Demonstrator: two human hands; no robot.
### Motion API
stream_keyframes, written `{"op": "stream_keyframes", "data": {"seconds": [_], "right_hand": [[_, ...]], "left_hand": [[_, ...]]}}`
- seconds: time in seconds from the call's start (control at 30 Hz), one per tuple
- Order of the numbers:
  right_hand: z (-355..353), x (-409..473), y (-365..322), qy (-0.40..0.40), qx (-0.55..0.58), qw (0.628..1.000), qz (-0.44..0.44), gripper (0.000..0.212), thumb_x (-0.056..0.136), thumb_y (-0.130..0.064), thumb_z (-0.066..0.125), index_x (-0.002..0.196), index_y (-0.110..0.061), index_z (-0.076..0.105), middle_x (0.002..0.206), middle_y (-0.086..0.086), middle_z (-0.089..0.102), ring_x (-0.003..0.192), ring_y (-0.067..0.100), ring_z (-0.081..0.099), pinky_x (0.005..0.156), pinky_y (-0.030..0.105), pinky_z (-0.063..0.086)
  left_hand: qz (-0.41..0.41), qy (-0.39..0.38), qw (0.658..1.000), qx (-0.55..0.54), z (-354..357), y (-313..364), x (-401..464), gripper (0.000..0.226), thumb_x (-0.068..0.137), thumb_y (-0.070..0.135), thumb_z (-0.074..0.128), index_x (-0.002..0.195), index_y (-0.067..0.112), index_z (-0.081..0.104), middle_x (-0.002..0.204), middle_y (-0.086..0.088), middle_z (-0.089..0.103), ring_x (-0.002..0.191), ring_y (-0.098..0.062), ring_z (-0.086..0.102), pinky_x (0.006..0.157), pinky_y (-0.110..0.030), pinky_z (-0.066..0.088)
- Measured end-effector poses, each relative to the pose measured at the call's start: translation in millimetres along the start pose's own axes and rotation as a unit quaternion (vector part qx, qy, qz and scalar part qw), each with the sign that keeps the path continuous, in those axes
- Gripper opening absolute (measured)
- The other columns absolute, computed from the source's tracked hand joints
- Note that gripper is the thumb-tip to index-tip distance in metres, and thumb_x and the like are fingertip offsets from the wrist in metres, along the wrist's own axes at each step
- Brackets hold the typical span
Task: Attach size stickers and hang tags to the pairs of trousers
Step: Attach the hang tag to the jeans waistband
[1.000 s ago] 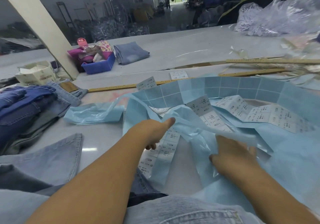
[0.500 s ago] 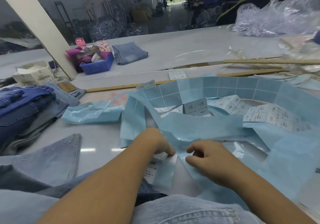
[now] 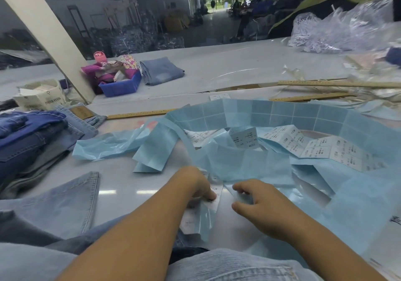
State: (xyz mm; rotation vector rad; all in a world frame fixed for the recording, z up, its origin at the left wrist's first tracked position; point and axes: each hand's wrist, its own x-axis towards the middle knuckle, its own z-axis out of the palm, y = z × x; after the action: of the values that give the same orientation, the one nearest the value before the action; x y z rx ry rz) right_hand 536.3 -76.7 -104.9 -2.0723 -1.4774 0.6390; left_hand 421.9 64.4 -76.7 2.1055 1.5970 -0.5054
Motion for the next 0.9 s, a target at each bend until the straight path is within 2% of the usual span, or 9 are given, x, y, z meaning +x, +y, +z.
{"op": "stream_keyframes", "data": {"seconds": [0.13,0.23,0.3,0.37,0.47,0.6,0.7,0.77,0.9], "right_hand": [[1.9,0.3,-0.7,-0.016,0.013,1.0,-0.001,0.039,0.086,-0.036,0.062,0.125,-0.031,0.058,0.111,-0.017,0.054,0.103,0.002,0.051,0.088,0.018,0.04],[2.9,0.7,0.8,-0.01,0.024,1.0,0.002,0.029,0.085,-0.035,0.063,0.113,-0.027,0.064,0.105,-0.012,0.059,0.097,0.007,0.055,0.087,0.025,0.046],[3.6,0.4,1.9,0.005,0.054,0.998,-0.009,0.022,0.086,-0.034,0.063,0.094,-0.015,0.068,0.089,-0.002,0.065,0.082,0.014,0.059,0.079,0.033,0.047],[3.7,0.0,2.2,0.016,0.126,0.992,-0.003,0.031,0.091,-0.036,0.06,0.081,-0.007,0.065,0.071,-0.001,0.063,0.064,0.012,0.054,0.067,0.033,0.044],[2.4,4.1,-1.6,0.037,0.304,0.951,0.044,0.036,0.096,-0.035,0.054,0.081,-0.005,0.069,0.072,0.003,0.07,0.064,0.009,0.058,0.066,0.029,0.046],[2.5,5.0,-8.8,0.042,0.419,0.906,0.049,0.021,0.093,-0.018,0.06,0.077,-0.01,0.069,0.064,0.002,0.068,0.062,0.012,0.062,0.057,0.023,0.049],[0.6,4.1,-8.1,0.069,0.408,0.909,0.056,0.017,0.09,-0.007,0.062,0.074,-0.01,0.067,0.056,-0.002,0.062,0.055,0.009,0.059,0.054,0.022,0.048],[-3.3,3.2,-7.8,0.074,0.425,0.899,0.083,0.019,0.09,-0.003,0.06,0.072,-0.009,0.065,0.051,-0.003,0.056,0.048,0.007,0.055,0.051,0.021,0.046],[-7.9,0.1,-8.5,0.046,0.444,0.886,0.124,0.025,0.089,0.005,0.049,0.076,-0.01,0.065,0.052,-0.003,0.055,0.046,0.007,0.05,0.052,0.024,0.044]], "left_hand": [[0.031,0.013,0.999,0.023,1.3,3.3,-5.4,0.051,0.087,0.039,0.07,0.127,0.009,0.058,0.126,-0.01,0.061,0.113,-0.026,0.059,0.092,-0.032,0.047],[0.057,0.003,0.998,-0.015,-1.4,7.4,-6.1,0.036,0.093,0.023,0.062,0.123,0.003,0.061,0.127,-0.013,0.063,0.104,-0.025,0.062,0.077,-0.028,0.05],[0.059,-0.015,0.99,-0.126,-5.4,9.9,-6.8,0.028,0.09,0.017,0.064,0.114,0.003,0.064,0.113,-0.014,0.068,0.086,-0.024,0.06,0.062,-0.026,0.047],[0.056,-0.03,0.948,-0.311,-10.7,12.9,-9.4,0.013,0.086,0.012,0.066,0.098,0.006,0.063,0.089,-0.011,0.068,0.073,-0.024,0.062,0.061,-0.025,0.049],[0.056,-0.069,0.886,-0.454,-14.9,17.6,-15.6,0.009,0.086,0.012,0.066,0.093,0.008,0.061,0.085,-0.012,0.069,0.08,-0.028,0.07,0.081,-0.036,0.057],[0.1,-0.065,0.891,-0.438,-9.0,25.2,-18.2,0.025,0.085,0.015,0.067,0.107,0.003,0.065,0.094,-0.016,0.073,0.077,-0.029,0.069,0.082,-0.04,0.057],[0.144,-0.03,0.902,-0.406,-7.4,27.7,-19.3,0.009,0.081,0.017,0.073,0.087,0.011,0.068,0.078,-0.004,0.071,0.067,-0.022,0.064,0.066,-0.028,0.052],[0.21,0.065,0.927,-0.302,-9.7,25.5,-19.9,0.024,0.075,0.022,0.078,0.066,0.019,0.056,0.058,0.01,0.057,0.058,-0.012,0.052,0.058,-0.02,0.042],[0.358,0.097,0.916,-0.155,-12.1,27.1,-31.3,0.025,0.075,0.036,0.08,0.07,0.024,0.059,0.056,0.011,0.049,0.051,-0.003,0.041,0.053,-0.019,0.034]]}}
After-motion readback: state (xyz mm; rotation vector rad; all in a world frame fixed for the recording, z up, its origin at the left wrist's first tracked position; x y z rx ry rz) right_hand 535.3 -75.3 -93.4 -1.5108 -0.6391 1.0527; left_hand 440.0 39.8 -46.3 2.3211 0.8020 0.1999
